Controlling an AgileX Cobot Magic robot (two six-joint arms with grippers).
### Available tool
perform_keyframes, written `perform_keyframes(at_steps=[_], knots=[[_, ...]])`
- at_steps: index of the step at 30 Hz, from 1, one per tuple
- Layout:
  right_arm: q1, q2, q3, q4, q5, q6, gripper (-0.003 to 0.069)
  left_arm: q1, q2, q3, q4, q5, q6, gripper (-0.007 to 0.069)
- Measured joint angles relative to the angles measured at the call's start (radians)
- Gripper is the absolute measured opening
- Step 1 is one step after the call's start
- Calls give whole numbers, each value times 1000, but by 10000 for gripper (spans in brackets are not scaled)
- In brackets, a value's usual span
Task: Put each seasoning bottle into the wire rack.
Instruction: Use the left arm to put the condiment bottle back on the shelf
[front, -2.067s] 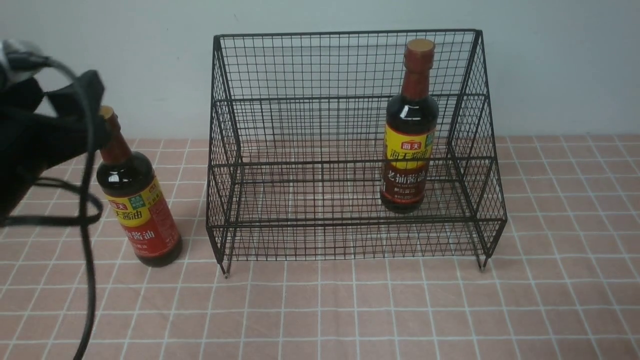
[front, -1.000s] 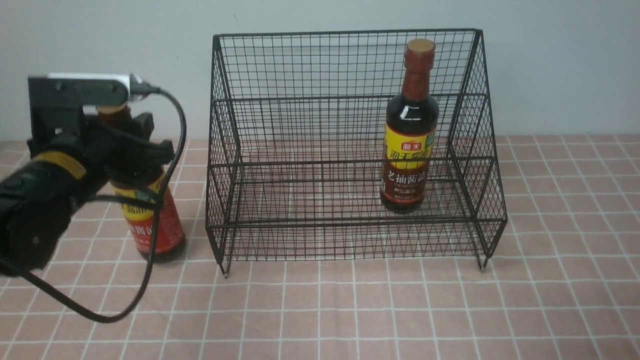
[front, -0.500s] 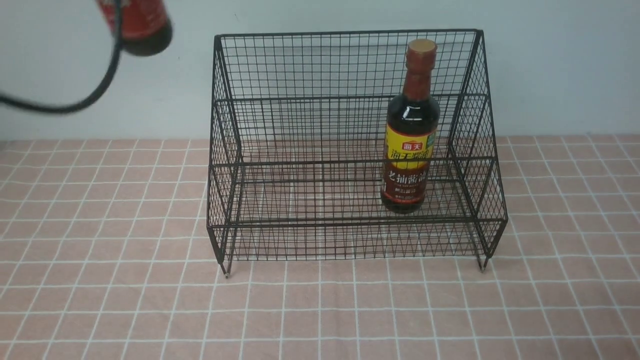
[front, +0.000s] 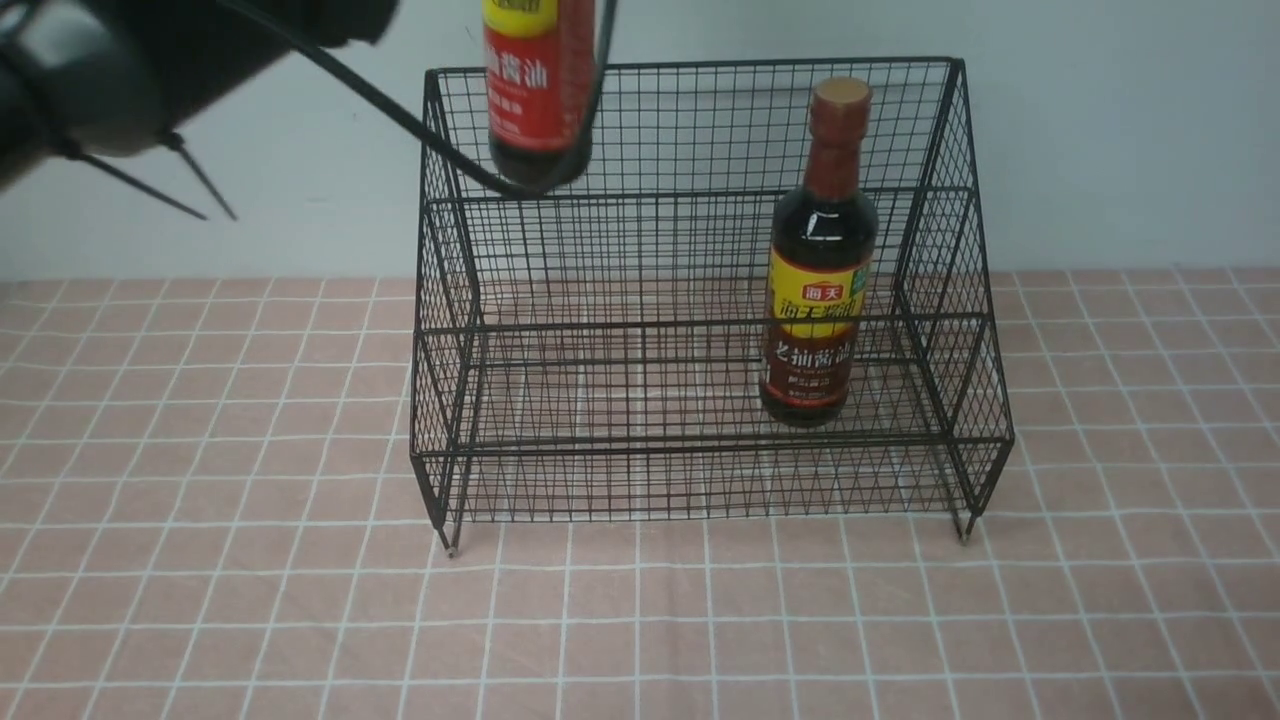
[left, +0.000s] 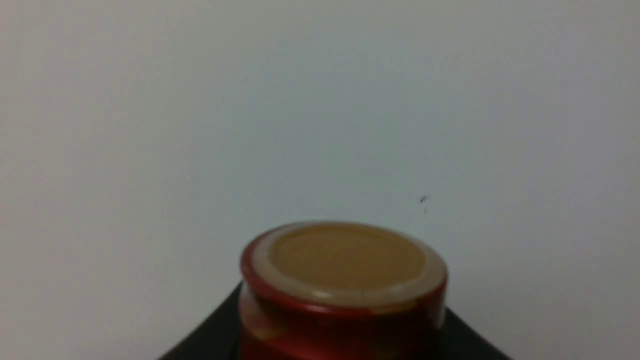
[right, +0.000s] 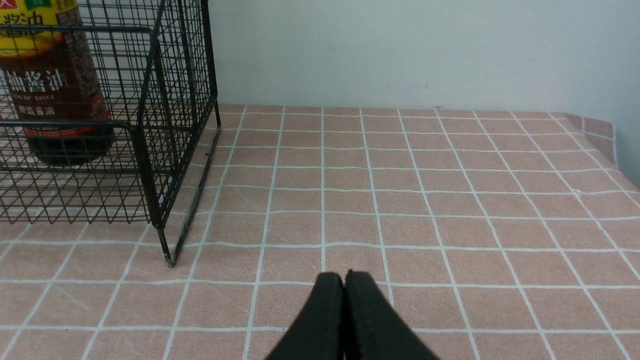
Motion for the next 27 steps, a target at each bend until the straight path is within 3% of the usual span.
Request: perform_keyframes(at_steps=[14,27], knots=[[0,0,0,0,0,0,-15,0,11,-37,7,104,0,256],[0,0,0,0,0,16,-15,33,40,-16,2,-17,80,256]])
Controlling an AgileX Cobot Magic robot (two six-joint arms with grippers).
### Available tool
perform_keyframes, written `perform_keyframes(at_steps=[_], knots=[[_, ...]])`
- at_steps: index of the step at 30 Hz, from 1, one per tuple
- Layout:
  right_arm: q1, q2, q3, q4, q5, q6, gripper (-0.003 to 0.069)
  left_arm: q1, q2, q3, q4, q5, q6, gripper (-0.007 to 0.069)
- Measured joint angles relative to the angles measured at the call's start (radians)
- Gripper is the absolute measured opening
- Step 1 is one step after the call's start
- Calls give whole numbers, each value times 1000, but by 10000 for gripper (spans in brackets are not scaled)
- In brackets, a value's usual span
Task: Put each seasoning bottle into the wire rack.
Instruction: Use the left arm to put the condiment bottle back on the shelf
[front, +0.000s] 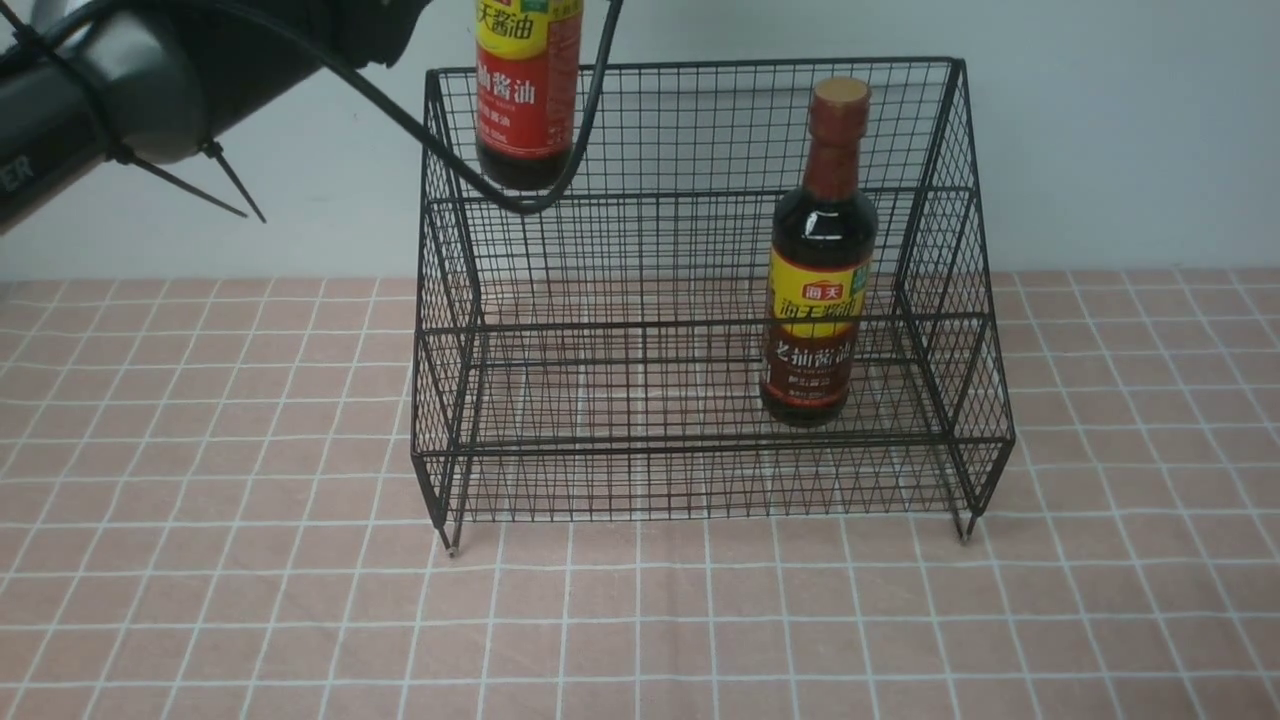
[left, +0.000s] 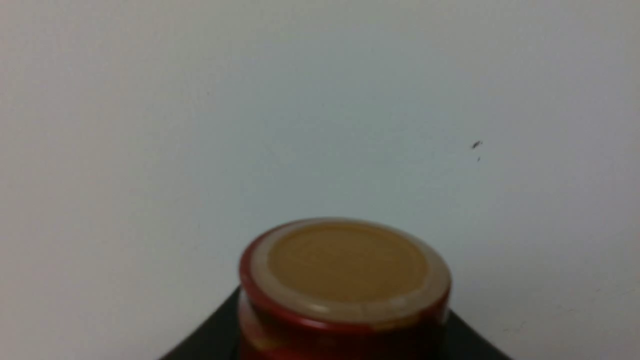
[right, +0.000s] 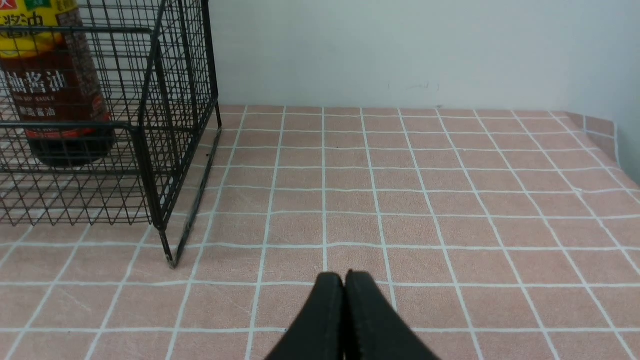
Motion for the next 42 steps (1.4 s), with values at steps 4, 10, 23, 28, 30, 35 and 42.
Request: perform_keyframes(at_steps=[4,10,23,28,30,35,42], knots=[[0,0,0,0,0,2,-15,6,0,0,-3,3,1,256],[0,0,0,0,0,3,-15,5,24,0,-3,114,-36,256],[0,0,0,0,0,3,-15,5,59,0,-2,469,-203,256],[0,0,0,0,0,4,-15,6,59,0,4,504,-210,256],[0,0,0,0,0,4,-15,6,59,-1,6,508,-210,256],[0,0,0,0,0,4,-15,6,68,-1,6,545,-212,257],[0,0,0,0,0,4,-15,5,68,-8,0,567,-221,339]])
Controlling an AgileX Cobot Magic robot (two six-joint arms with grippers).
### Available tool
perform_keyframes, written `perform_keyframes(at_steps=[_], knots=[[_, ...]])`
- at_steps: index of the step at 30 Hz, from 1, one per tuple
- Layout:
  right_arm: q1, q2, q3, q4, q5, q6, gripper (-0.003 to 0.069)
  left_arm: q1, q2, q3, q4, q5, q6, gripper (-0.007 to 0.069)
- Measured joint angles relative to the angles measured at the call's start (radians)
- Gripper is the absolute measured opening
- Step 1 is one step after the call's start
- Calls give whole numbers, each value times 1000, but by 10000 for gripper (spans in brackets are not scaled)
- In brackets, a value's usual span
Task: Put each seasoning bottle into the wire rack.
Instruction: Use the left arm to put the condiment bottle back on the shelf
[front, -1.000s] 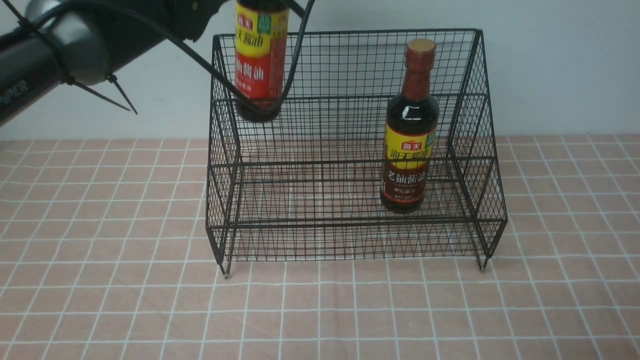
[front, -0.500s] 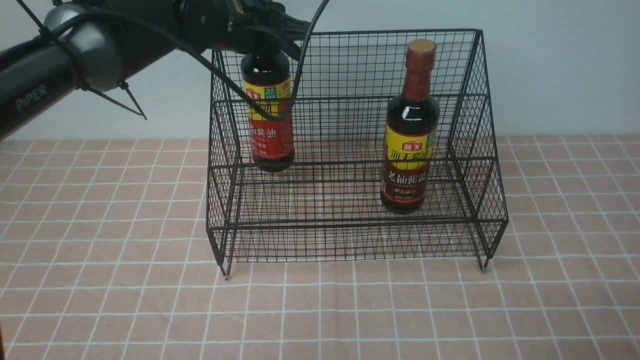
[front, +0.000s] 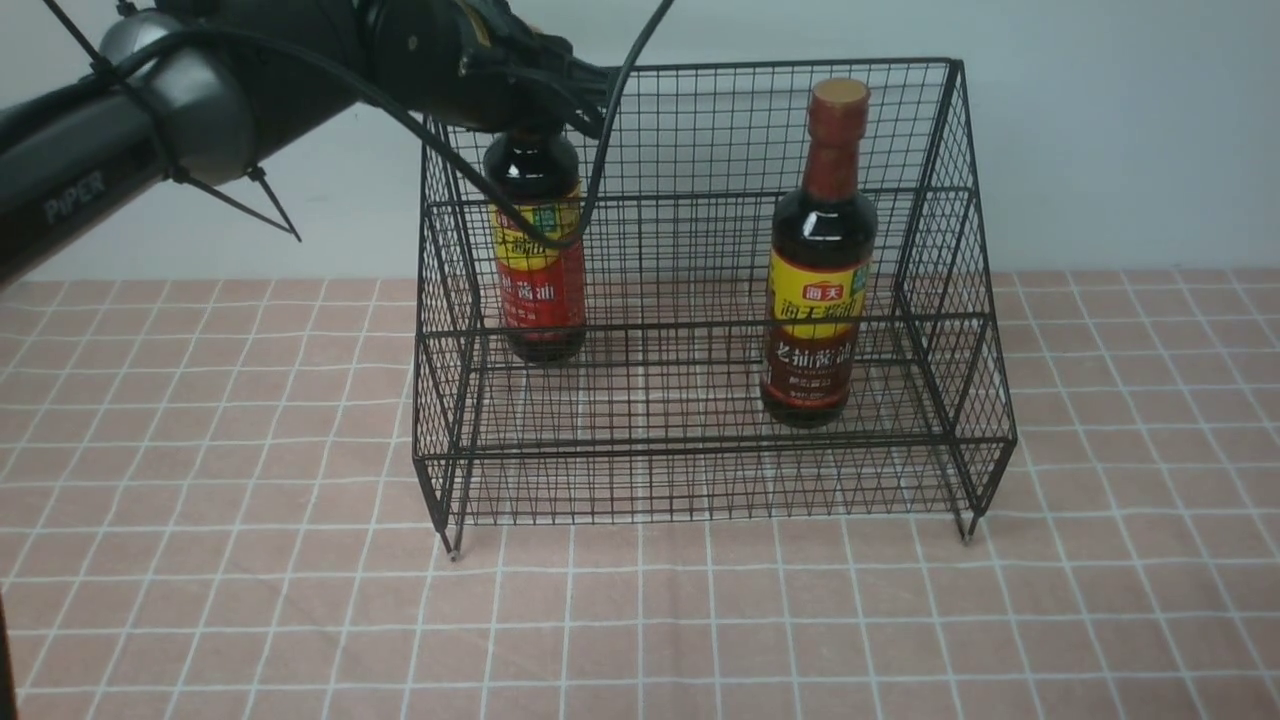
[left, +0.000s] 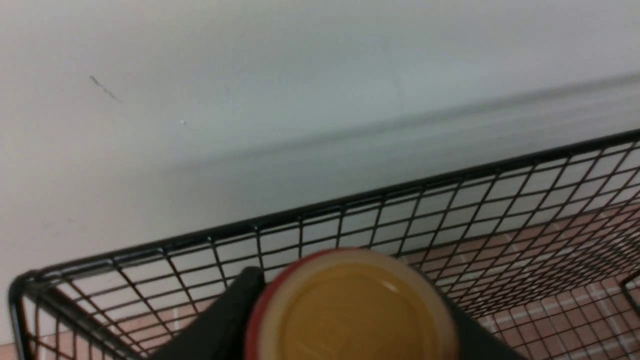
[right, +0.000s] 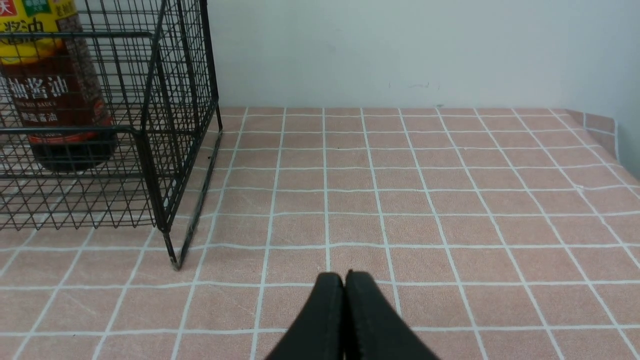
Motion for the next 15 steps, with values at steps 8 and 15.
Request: perform_keyframes(at_steps=[8,15], knots=[[0,0,0,0,0,0,-15,0,-16,-3,-1,19,-8,467],[0,0,0,0,0,0,-15,0,-132,-3,2,27,6,465]])
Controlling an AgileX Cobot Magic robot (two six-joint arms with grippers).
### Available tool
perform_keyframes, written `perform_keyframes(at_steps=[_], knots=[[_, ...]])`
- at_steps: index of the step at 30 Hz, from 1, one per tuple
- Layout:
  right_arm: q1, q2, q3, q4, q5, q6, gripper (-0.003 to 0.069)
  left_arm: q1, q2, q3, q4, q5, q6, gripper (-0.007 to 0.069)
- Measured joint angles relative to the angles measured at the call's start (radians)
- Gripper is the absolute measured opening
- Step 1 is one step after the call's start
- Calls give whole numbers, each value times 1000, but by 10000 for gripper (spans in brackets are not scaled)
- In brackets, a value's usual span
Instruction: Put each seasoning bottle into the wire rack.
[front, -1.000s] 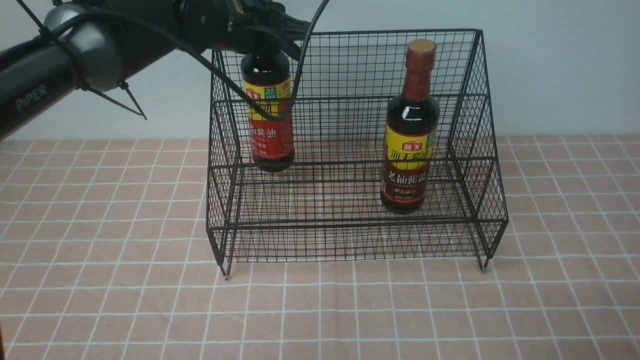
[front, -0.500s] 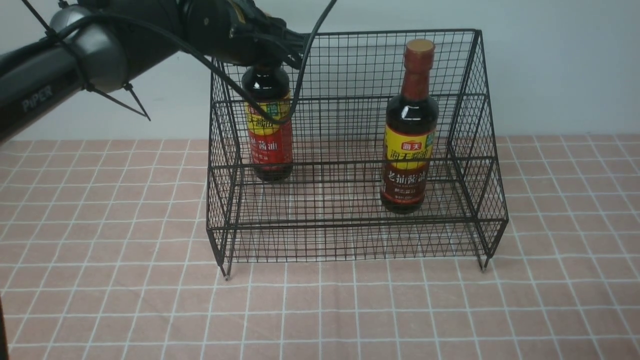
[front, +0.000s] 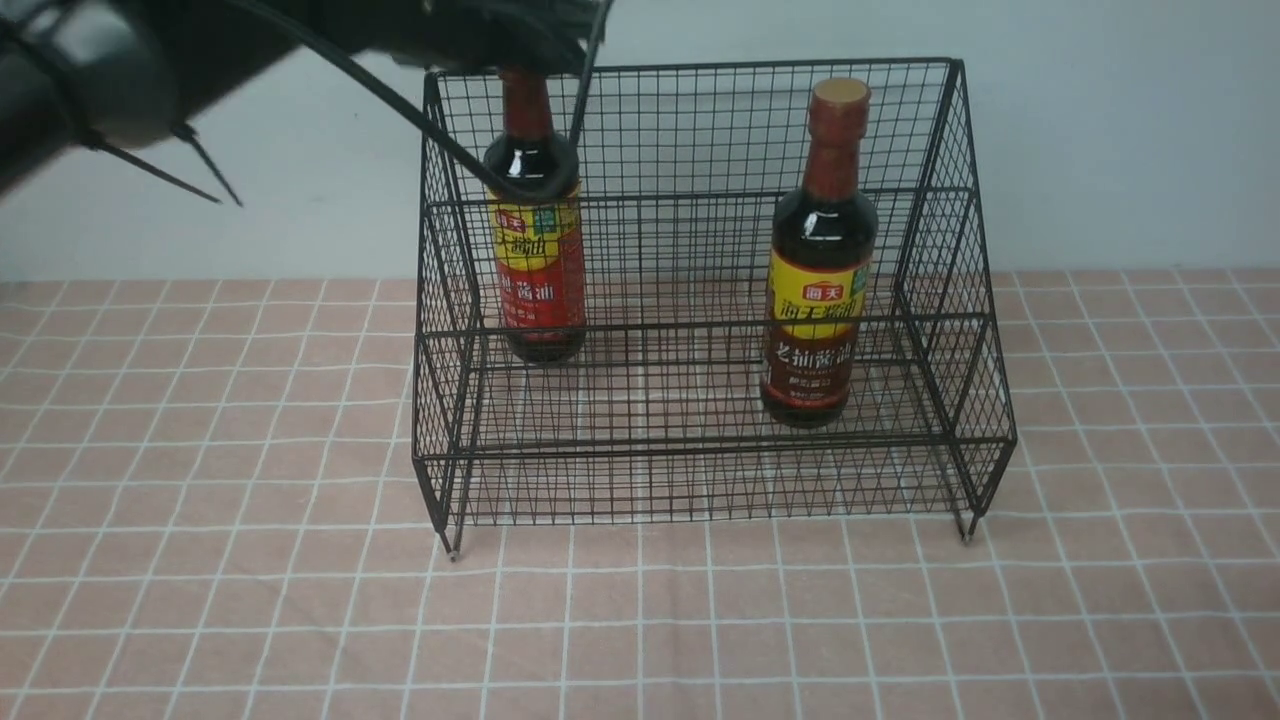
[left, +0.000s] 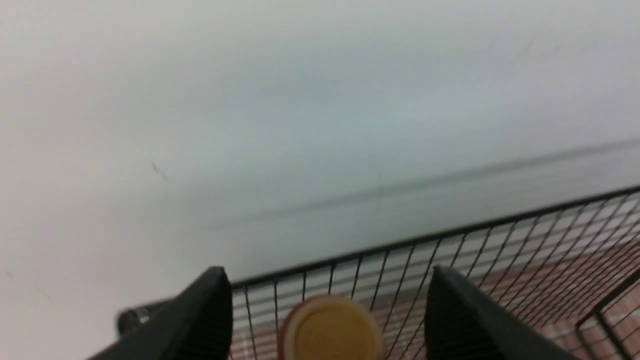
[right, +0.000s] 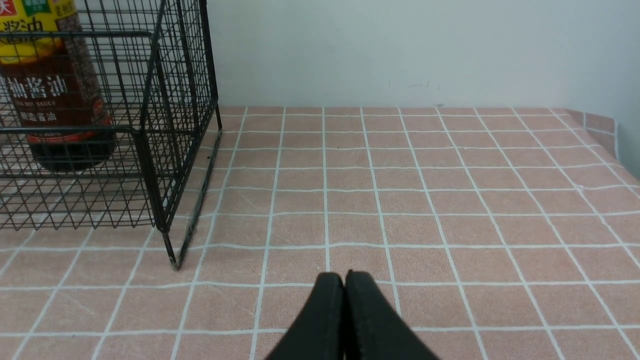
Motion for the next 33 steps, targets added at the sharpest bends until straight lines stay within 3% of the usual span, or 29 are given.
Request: perform_keyframes(at_steps=[5,9,10,11,14,24,33], knots=[[0,0,0,0,0,0,-15,0,-129,0,0,46,8,381],[0,0,0,0,0,0,-15,0,-247,0,0,183,30,176],[0,0,0,0,0,0,-15,0,-253,0,0,198,32,155],[0,0,0,0,0,0,-15,0,-299,0,0,258,46,73],[0,0,0,0,0,0,-15,0,-361,0,0,339,67,11],[0,0,0,0,0,0,-15,0,-575,53,1,439,102,-7],[0,0,0,0,0,0,-15,0,-916,399,-34,351,99,-7]])
